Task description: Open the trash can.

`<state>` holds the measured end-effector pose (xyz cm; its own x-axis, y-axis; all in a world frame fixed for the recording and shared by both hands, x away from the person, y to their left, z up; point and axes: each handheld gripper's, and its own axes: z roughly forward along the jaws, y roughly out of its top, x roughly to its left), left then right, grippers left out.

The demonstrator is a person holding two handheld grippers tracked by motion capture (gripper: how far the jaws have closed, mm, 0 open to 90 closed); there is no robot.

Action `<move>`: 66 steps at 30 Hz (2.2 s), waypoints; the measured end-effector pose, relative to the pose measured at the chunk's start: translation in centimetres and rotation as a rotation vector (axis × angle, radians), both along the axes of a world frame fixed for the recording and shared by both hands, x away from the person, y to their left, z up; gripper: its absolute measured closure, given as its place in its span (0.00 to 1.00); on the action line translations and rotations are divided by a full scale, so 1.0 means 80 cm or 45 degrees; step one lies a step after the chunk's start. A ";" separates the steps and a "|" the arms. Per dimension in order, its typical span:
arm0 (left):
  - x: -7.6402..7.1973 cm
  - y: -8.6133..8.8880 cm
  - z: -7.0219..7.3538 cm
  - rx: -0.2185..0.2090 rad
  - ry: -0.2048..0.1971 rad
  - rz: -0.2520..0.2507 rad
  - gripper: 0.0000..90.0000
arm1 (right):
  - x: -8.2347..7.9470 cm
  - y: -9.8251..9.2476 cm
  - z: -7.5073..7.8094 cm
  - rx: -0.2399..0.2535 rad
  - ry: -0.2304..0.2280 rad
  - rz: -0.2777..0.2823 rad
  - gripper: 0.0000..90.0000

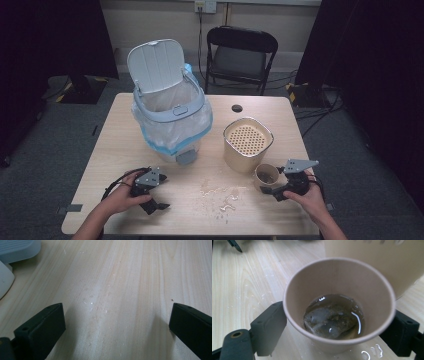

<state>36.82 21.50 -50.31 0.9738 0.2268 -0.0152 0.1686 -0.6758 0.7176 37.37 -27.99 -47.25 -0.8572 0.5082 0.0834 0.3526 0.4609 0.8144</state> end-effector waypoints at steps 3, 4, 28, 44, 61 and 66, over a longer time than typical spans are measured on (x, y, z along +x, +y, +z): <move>0.000 0.000 0.000 0.000 0.000 0.000 0.00 | 0.000 0.002 -0.003 0.001 0.004 0.001 0.16; 0.000 0.000 0.000 0.000 0.000 0.000 0.00 | 0.001 0.003 -0.004 0.005 0.002 -0.006 0.16; 0.000 0.000 0.000 0.000 0.000 0.000 0.00 | 0.005 0.009 -0.005 0.083 -0.040 -0.043 0.22; 0.000 0.000 0.000 0.000 0.000 0.000 0.00 | 0.001 0.003 -0.014 0.114 -0.043 -0.065 0.27; 0.000 0.000 0.000 -0.001 0.001 0.001 0.00 | -0.002 -0.006 -0.013 0.095 -0.067 -0.072 0.29; 0.000 0.000 0.000 -0.005 0.005 0.005 0.00 | -0.003 -0.010 -0.009 0.070 -0.057 -0.074 0.30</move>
